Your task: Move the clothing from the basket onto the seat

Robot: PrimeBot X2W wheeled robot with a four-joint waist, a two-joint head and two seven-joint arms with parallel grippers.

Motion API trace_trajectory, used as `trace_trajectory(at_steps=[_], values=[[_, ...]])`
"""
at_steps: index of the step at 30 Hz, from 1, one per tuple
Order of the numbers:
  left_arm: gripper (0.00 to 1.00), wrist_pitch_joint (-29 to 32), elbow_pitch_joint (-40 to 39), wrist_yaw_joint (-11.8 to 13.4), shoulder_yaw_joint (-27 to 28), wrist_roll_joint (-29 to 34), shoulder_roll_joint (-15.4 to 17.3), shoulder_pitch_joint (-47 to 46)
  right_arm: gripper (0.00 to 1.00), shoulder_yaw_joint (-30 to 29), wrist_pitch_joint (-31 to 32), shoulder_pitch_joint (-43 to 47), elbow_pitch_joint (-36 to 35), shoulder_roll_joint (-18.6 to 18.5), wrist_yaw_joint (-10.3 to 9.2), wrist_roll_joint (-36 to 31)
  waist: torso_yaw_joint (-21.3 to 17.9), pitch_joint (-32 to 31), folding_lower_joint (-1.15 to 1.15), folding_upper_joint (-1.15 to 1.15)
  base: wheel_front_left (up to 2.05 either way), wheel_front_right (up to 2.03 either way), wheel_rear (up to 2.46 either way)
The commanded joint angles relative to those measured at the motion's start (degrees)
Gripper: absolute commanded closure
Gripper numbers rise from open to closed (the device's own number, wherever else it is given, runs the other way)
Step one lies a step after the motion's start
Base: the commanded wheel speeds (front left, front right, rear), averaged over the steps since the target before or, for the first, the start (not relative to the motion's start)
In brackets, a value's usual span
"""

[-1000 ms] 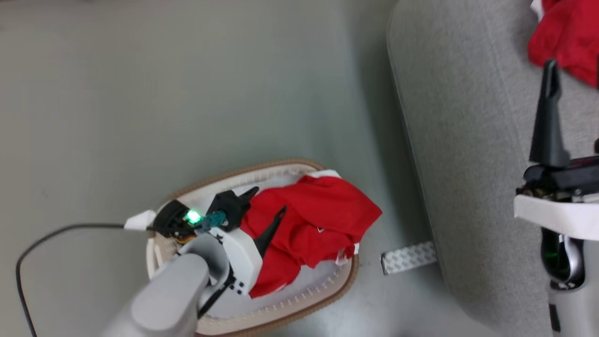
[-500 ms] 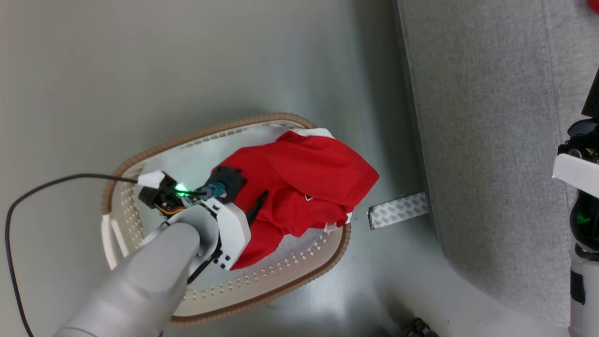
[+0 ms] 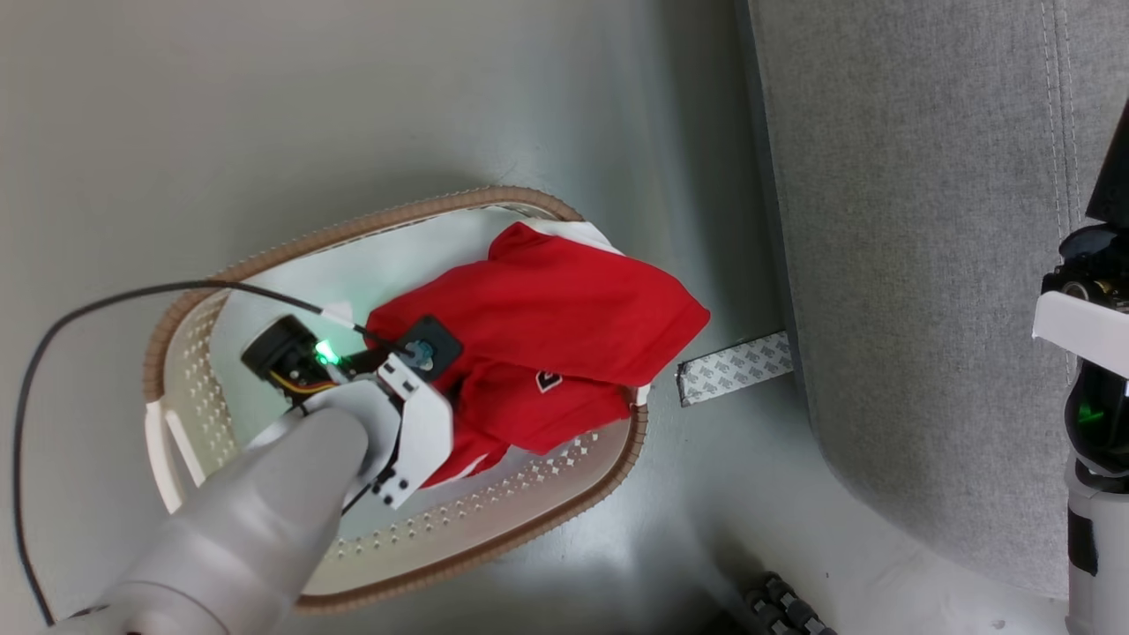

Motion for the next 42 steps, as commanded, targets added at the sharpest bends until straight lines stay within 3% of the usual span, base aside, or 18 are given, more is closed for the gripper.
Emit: trace_trajectory(at_steps=[1, 2, 3, 4, 5, 18, 28, 35, 42], values=[[0.00, -0.6, 0.2, 0.1, -0.1, -0.4, -0.1, -0.5, 0.00, 0.1, -0.1, -0.3, 0.2, 0.1, -0.13, 0.2, -0.1, 0.0, -0.01, 0.00, 0.00, 0.00, 0.00], [0.00, -1.2, 0.2, 0.1, -0.5, -0.8, -0.4, -0.6, 0.00, 0.2, -0.1, -0.2, 0.2, 0.1, -0.13, 0.3, -0.1, 0.0, -0.01, 0.00, 0.00, 0.00, 0.00], [0.13, -1.9, 0.1, 0.1, -0.8, -1.4, -0.6, -0.8, 0.00, 0.2, -0.1, 0.0, 0.3, 0.1, -0.13, 0.4, -0.2, -0.1, -0.01, 0.00, 0.00, 0.00, 0.00], [0.69, -2.6, 0.0, 0.1, -1.3, -2.0, -0.8, -0.9, 0.00, 0.2, -0.1, 0.1, 0.4, 0.1, -0.13, 0.5, -0.2, -0.1, -0.01, 0.00, 0.00, 0.00, 0.00], [1.00, -3.1, -0.2, 0.1, -1.7, -2.5, -0.9, -0.9, 0.00, 0.2, -0.1, 0.2, 0.5, 0.1, -0.13, 0.5, -0.2, -0.2, -0.01, 0.00, 0.00, 0.00, 0.00], [1.00, -7.4, -0.8, 0.1, -6.4, -8.5, -0.8, -0.8, 0.00, -0.5, -0.1, 1.4, 1.7, 0.1, -0.13, -0.7, 0.4, -3.8, -0.01, 0.00, 0.00, 0.00, 0.00], [1.00, -11.9, -1.3, 0.1, -6.8, -13.1, -2.9, 2.5, 0.00, -2.5, -0.1, 4.1, 2.9, 0.1, -0.13, -3.5, 3.6, -12.1, -0.01, 0.00, 0.00, 0.00, 0.00], [1.00, -12.9, -4.0, 0.1, -5.2, -15.7, -4.0, 5.4, 0.00, -3.7, -0.1, 7.3, 4.3, 0.1, -0.13, -5.3, 6.7, -19.9, -0.01, 0.00, 0.00, 0.00, 0.00], [1.00, -13.0, -10.9, 0.4, 0.0, -14.4, -3.5, 10.0, 0.00, -3.9, -0.1, 10.4, 6.4, 0.0, -0.13, -6.3, 8.9, -28.0, -0.01, 0.00, 0.00, 0.00, 0.00]])
